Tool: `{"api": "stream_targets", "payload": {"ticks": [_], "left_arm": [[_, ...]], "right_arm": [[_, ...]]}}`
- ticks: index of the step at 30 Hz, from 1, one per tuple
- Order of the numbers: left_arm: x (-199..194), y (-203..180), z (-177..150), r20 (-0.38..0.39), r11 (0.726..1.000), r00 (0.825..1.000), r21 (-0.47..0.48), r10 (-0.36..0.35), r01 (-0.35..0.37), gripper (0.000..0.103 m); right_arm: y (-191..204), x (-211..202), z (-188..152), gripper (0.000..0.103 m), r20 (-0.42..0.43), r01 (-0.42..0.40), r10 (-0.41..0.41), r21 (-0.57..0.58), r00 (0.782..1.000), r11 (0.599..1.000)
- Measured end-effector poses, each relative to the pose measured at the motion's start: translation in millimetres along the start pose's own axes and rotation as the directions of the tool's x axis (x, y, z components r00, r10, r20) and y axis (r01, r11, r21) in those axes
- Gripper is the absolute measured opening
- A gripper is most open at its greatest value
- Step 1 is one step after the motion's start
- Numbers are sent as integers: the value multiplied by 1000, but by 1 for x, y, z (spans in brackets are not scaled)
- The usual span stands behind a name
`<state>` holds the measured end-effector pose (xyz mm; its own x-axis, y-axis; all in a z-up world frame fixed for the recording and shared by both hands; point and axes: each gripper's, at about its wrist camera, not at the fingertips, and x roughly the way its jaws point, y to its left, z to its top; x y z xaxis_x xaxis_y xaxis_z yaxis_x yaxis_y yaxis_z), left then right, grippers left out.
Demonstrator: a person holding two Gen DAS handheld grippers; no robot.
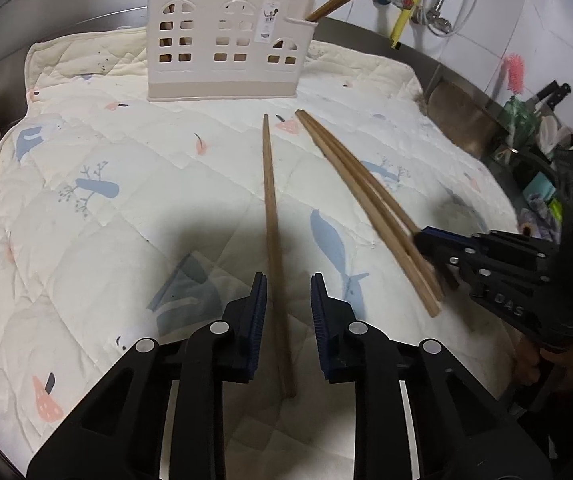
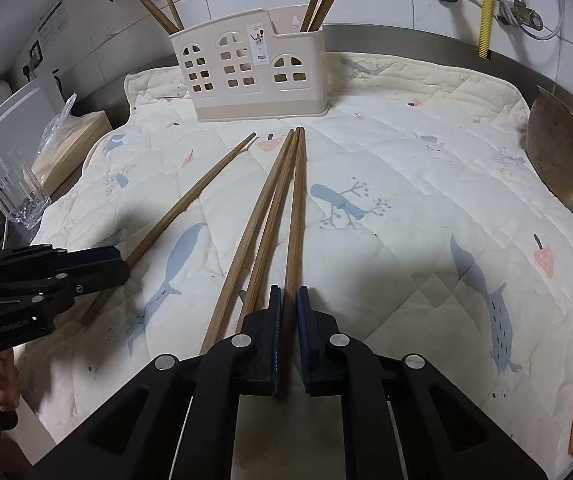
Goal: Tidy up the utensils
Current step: 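Close the left tool on a wooden chopstick while the right tool grasps another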
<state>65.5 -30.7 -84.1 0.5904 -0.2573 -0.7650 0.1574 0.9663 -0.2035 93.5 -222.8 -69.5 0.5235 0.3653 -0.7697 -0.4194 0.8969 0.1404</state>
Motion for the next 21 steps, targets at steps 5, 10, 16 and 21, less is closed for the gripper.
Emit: {"api": "stream_targets", "payload": {"ticks": [5, 10, 16, 21], "left_arm": [[5, 0, 0, -6, 1000, 1000, 0, 15, -15, 21], [7, -4, 0, -8, 998, 998, 32, 55, -55, 13], [6, -5, 4, -14, 996, 997, 47, 72, -71, 6], [-6, -5, 10, 9, 997, 998, 49, 63, -64, 6]], "right_arm": [[-1, 0, -1, 8, -1, -1, 1, 6, 1000, 1000], [-2, 0, -2, 8, 0, 0, 0, 5, 1000, 1000], [-1, 0, -1, 8, 4, 7, -7, -2, 1000, 1000], [-2, -8, 3, 8, 24, 14, -14, -10, 1000, 1000]]}}
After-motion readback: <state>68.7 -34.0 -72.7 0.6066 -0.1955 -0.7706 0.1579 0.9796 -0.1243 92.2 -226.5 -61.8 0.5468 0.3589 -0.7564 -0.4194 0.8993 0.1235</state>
